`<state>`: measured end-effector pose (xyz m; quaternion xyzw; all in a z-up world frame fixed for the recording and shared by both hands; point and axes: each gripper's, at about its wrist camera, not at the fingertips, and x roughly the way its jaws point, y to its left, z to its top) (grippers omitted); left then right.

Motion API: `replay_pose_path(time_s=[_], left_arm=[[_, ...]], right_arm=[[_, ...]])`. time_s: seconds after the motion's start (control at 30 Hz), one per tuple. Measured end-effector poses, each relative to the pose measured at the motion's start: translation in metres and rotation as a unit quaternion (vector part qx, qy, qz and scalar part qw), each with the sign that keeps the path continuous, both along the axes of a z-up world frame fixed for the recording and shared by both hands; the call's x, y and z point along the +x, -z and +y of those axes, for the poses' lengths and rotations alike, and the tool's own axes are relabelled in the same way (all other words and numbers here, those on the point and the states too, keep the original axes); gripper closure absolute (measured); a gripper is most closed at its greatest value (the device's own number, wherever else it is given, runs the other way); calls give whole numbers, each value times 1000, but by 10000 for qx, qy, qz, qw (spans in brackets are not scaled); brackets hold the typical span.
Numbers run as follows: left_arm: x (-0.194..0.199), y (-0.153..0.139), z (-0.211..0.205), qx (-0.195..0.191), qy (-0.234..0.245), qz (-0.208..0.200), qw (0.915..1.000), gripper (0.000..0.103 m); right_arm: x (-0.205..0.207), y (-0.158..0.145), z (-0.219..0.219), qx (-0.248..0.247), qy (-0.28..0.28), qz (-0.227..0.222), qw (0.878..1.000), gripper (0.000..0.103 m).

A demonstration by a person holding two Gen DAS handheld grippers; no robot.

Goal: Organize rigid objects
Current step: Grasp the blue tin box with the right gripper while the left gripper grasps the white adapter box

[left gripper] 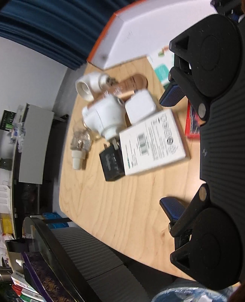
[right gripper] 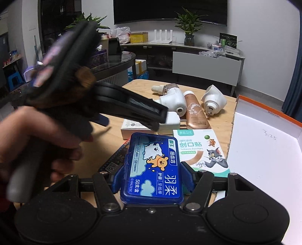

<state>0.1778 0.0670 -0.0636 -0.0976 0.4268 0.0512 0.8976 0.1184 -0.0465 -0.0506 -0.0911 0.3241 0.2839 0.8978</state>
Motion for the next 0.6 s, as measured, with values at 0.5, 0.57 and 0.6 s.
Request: replay_pose_path(time_s=[0.5, 0.57, 0.6], left_arm=[[9, 8, 15, 879, 250, -242, 9955, 16], [6, 5, 16, 865, 242, -369, 9953, 40], [5, 3, 17, 826, 241, -401, 9955, 44]], right_arm=[[15, 5, 27, -287, -147, 101, 9994, 24], [22, 6, 28, -115, -97, 301, 9994, 24], [25, 5, 27, -4, -38, 384, 9993, 28]])
